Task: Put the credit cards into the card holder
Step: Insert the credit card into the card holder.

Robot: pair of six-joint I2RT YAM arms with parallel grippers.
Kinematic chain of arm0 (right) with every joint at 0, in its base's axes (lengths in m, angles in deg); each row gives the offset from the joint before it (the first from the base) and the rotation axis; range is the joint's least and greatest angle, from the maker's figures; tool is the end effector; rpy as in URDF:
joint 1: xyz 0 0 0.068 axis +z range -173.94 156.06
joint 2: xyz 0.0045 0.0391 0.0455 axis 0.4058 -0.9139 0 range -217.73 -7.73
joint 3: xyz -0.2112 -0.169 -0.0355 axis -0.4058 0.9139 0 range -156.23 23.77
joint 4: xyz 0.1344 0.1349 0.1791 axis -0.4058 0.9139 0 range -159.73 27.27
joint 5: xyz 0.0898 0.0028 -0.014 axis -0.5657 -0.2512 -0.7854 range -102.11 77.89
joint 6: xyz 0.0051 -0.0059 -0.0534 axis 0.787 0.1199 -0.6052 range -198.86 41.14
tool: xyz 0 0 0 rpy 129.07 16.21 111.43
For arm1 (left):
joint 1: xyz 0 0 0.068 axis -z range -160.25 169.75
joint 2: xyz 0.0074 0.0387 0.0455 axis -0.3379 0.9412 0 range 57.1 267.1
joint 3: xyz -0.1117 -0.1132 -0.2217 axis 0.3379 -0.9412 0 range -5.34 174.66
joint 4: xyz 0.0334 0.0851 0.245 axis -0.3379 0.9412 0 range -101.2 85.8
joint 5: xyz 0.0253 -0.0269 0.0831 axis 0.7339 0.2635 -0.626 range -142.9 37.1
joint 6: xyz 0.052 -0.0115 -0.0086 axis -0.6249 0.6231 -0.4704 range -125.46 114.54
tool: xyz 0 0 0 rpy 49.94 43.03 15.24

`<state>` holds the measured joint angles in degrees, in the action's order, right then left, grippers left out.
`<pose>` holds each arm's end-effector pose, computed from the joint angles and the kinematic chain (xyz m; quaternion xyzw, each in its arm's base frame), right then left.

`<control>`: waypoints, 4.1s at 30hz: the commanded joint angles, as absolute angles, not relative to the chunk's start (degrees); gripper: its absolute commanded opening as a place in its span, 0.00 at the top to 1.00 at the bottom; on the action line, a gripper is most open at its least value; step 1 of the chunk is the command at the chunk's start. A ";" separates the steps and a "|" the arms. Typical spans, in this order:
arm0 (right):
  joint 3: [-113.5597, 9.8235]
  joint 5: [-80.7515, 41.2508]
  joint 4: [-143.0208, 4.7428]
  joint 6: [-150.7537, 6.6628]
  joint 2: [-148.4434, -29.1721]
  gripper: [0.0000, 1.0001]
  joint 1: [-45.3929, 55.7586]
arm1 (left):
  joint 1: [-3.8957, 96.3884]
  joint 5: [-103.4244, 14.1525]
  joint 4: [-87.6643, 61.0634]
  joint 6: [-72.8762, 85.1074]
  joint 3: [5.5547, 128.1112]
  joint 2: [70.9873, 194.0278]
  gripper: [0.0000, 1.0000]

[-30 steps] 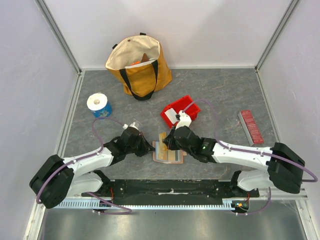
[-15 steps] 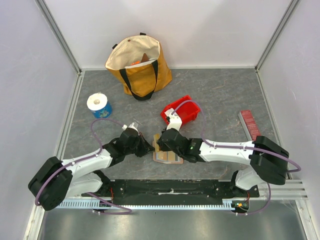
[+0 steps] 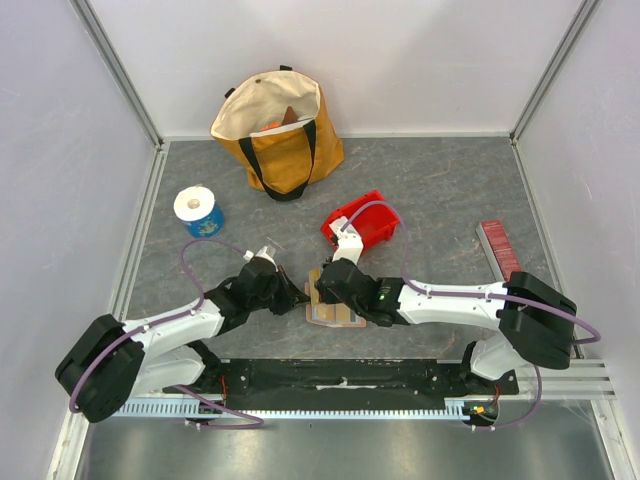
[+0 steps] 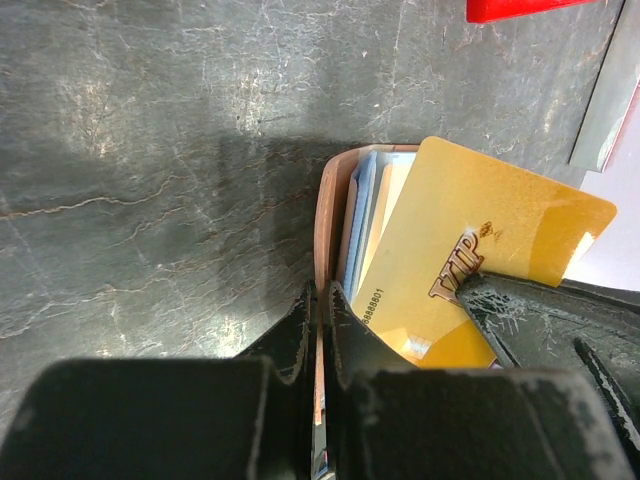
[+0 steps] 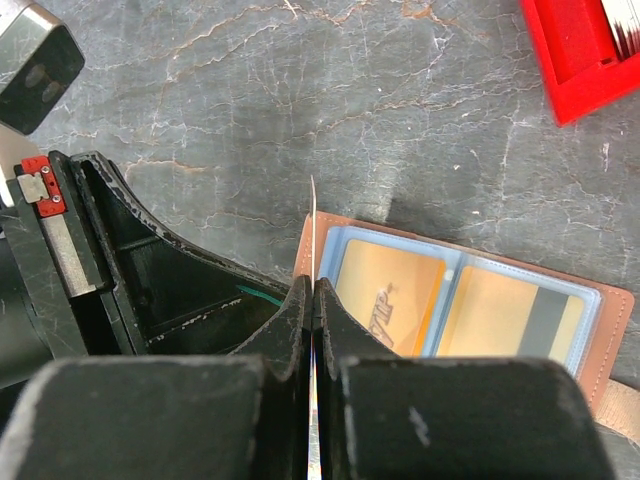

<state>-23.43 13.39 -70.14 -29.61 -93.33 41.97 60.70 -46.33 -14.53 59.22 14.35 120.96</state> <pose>0.1415 0.2791 0.2061 -0.0313 0.8814 0.2546 0.3967 0.1515 -0.1367 0.1513 -0.1634 0.8934 -0.3623 0.2095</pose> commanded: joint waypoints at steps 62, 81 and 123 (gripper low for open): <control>-14.82 17.78 -57.87 -29.73 -79.28 1.00 39.25 | 60.88 -48.33 -14.54 61.33 12.16 118.45 0.98; -11.57 -3.04 -68.05 -29.73 -78.47 1.00 32.92 | 60.79 -49.82 -17.44 60.45 9.96 125.39 0.98; 4.69 -17.20 -100.05 -19.71 -94.47 1.00 27.03 | 60.79 -47.53 -22.89 63.62 8.11 126.53 0.98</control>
<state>3.38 -15.99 -101.15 -18.39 -92.56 26.56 60.67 -47.71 -22.22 62.28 8.90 125.46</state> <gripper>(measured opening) 0.007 0.032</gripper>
